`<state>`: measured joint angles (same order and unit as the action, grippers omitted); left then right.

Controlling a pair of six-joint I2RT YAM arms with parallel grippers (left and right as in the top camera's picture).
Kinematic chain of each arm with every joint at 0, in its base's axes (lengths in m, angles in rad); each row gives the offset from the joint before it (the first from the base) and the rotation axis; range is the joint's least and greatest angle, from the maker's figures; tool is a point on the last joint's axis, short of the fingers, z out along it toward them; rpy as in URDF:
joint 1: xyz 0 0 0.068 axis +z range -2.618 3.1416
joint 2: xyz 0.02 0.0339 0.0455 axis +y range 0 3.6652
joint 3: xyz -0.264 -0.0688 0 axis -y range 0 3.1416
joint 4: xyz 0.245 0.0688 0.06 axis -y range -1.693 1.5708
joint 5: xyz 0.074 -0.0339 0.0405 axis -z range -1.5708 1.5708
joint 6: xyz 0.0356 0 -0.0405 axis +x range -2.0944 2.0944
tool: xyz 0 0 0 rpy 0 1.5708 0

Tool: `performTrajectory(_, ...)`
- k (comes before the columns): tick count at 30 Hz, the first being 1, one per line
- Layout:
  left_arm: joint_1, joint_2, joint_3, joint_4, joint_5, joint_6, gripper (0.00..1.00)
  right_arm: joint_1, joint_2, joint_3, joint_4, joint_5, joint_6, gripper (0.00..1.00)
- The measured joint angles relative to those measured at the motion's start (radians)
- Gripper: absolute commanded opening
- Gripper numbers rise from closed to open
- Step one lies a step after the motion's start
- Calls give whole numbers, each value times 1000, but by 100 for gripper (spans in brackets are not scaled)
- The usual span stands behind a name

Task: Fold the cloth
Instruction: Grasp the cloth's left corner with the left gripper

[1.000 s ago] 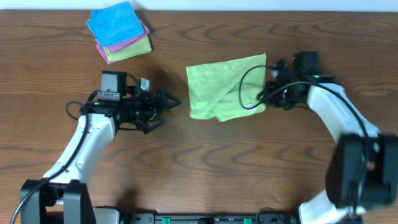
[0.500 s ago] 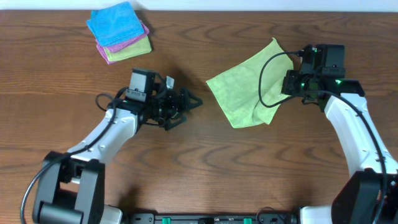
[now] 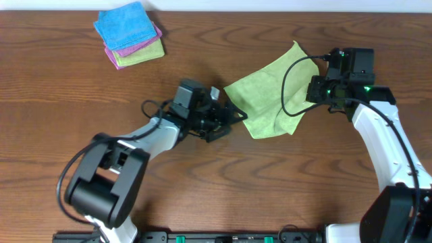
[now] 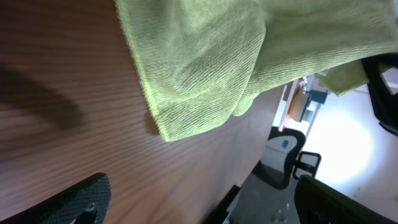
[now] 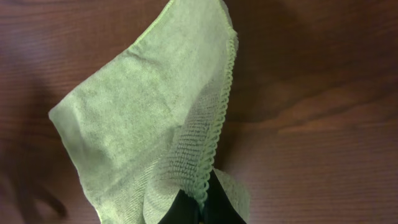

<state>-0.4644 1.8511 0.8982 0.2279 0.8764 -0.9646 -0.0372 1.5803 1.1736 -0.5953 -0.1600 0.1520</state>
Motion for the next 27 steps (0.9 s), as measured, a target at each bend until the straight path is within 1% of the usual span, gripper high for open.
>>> performTrajectory(8,-77,63,0,115,-13,-96,96,0,0,0,-2,-5,0,1)
performTrajectory(19,-111,140,0,248,-46,-216,96,0,0,0,-8,-24,0,1)
performTrajectory(22,-122,156,1,292,-51,-250,96,0,0,0,-11,-24,0,1)
performTrajectory(23,-126,158,1,301,-55,-261,98,0,0,0,-13,-24,0,1)
performTrajectory(27,-138,159,1,318,-77,-288,100,0,0,0,-14,-25,0,1)
